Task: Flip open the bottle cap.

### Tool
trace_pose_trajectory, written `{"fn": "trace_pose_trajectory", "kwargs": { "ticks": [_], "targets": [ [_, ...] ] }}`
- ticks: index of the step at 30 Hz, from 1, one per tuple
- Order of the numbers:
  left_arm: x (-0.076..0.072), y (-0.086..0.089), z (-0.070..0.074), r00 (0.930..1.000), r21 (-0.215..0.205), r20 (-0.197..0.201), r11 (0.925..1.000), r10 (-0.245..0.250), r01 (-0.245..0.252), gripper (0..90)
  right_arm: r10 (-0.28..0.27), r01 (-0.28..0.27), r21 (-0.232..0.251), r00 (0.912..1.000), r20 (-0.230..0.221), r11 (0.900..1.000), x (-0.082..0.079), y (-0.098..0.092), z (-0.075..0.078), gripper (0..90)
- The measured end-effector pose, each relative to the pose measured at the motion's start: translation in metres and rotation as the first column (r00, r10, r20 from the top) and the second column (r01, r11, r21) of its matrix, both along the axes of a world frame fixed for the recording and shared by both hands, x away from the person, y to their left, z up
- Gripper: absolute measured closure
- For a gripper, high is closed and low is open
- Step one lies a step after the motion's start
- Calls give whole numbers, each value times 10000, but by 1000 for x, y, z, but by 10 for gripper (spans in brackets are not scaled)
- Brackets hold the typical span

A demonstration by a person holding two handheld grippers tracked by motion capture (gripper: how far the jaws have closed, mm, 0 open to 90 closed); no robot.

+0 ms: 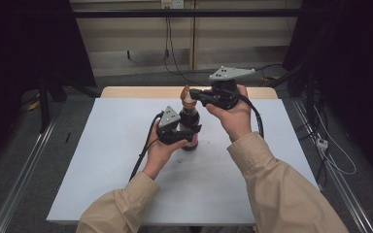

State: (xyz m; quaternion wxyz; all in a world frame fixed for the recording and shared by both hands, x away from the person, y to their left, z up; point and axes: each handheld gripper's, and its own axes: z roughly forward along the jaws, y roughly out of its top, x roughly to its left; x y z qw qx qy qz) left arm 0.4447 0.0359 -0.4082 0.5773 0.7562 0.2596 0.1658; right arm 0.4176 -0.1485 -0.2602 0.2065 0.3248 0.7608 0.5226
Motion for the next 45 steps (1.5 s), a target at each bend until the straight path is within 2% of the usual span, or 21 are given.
{"fn": "trace_pose_trajectory", "kwargs": {
  "ticks": [22,34,41,45],
  "targets": [
    [0,0,0,10000,-22,-37,10000,19,-19,302,42,-43,102,10000,36,9999,1,2,-1,900],
    [0,0,-1,10000,-82,-35,10000,29,-29,299,182,-184,149,9998,122,9997,0,9,1,900],
    [0,0,-1,9999,-192,-94,9998,82,-84,290,99,-104,357,9999,125,9993,-1,3,1,900],
    [0,1,-1,9999,-229,-132,9997,90,-93,281,-103,101,273,9999,58,9996,-3,-2,-2,784]
  ]
}}
